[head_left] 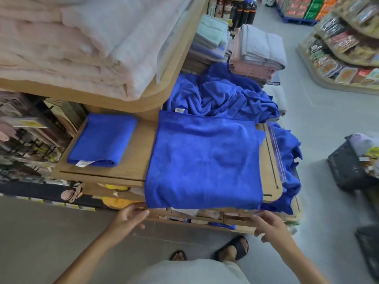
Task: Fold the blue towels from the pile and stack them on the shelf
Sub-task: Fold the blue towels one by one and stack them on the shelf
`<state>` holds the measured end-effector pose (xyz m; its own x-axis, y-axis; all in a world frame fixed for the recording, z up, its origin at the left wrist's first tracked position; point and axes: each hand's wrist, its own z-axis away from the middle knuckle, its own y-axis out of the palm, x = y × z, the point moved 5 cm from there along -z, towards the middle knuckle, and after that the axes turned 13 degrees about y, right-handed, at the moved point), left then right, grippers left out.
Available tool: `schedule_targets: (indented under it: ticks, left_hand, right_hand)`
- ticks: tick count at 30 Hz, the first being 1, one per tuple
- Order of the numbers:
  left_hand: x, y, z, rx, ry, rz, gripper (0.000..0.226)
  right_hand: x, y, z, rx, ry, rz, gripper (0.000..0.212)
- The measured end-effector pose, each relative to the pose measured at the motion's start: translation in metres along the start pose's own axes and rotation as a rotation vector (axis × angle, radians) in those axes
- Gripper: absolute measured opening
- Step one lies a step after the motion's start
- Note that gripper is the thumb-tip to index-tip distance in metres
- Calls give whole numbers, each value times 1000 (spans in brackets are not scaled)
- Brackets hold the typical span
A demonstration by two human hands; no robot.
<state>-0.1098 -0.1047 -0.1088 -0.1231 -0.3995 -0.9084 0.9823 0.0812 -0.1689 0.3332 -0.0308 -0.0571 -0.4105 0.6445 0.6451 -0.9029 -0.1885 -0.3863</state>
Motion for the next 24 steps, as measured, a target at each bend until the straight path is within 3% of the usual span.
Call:
schedule_targets:
  ticks: [2,4,8,11,14,17,20,24]
  left_hand:
    - [1,13,-2,8,-37,141,49]
    - [-4,22,-6,-14,-20,225,48]
    - [-8,30,-14,-102,32,247,26]
    - [-2,22,-18,-184,94,209,4]
    - [10,8,-16,-286,85,158,5]
    - [18,8,-14,-242,80,99,4]
    - [13,7,-14,-225,110,114,22]
    - [8,6,-11,-166,74,-25,11]
  right_hand:
    - [-15,8,-9,52,143,-152,16]
    - [-19,14,-16,119,171,-392,25]
    - [-14,18,-19,122,141,-623,25]
    - [-15,15,-17,102,112,-590,25]
    - [-26,9,-16,94,126,-526,28]
    - [-38,12,-14,154,204,-421,22]
    - [-37,14,-12,271,204,-418,25]
    - [-45,8,-17,149,227,-306,21]
